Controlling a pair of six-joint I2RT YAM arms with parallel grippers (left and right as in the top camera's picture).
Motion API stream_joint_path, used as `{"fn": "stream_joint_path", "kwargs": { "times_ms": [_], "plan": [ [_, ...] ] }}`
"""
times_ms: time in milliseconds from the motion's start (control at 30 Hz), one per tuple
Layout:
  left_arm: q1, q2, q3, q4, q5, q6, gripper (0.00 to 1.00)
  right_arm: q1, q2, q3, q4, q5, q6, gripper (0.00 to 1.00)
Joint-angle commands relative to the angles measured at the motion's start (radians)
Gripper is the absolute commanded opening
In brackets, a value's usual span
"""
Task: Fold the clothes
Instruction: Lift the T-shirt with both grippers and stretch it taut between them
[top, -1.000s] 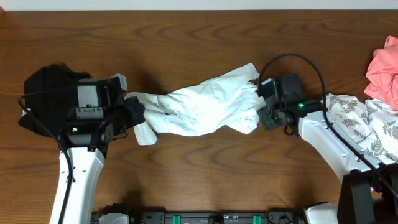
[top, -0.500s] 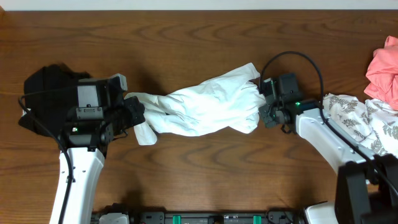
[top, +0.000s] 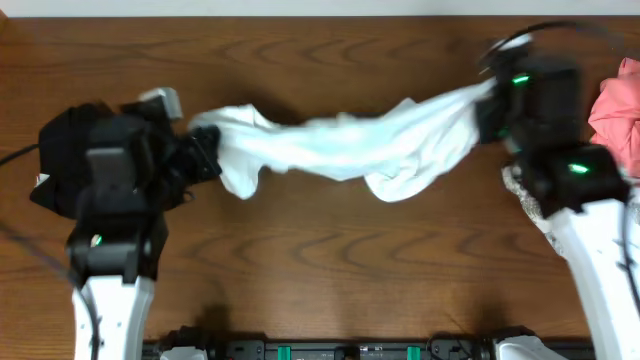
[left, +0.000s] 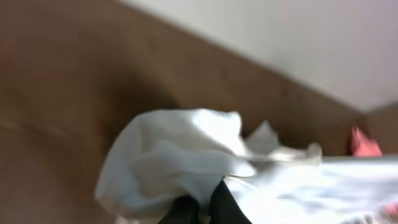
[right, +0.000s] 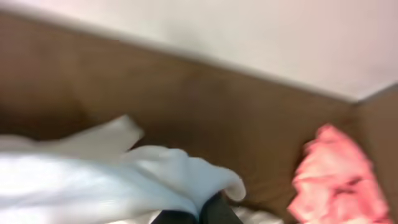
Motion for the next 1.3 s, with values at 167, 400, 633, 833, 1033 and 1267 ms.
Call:
{"fn": "stream_joint_path", "kwargs": {
  "times_ms": [167,400,633,833,1033,1267],
  "plan": [
    [0.000,0.012,0.020,-0.112,-0.266,-0.042,0.06,-0.109,-0.011,0.132,-0.010,-0.048,0.014,0.01],
    [0.000,0.041,0.020,-0.109,-0.134,-0.042,0.06,-0.113,-0.011,0.148,-0.019,-0.045,0.014,0.01],
    [0.000,0.013,0.023,-0.039,0.054,-0.050,0.06,-0.113,-0.012,0.148,-0.039,-0.045,0.014,0.01],
    [0.000,-0.045,0.066,0.044,0.152,-0.083,0.06,-0.110,-0.028,0.156,-0.037,-0.093,0.003,0.01],
    [0.000,-0.120,0.144,0.045,0.149,-0.090,0.06,-0.110,-0.069,0.229,-0.082,-0.093,0.000,0.01],
    [0.000,-0.222,0.222,0.039,0.148,-0.113,0.06,-0.110,-0.134,0.332,-0.162,-0.092,0.001,0.01]
  ]
}}
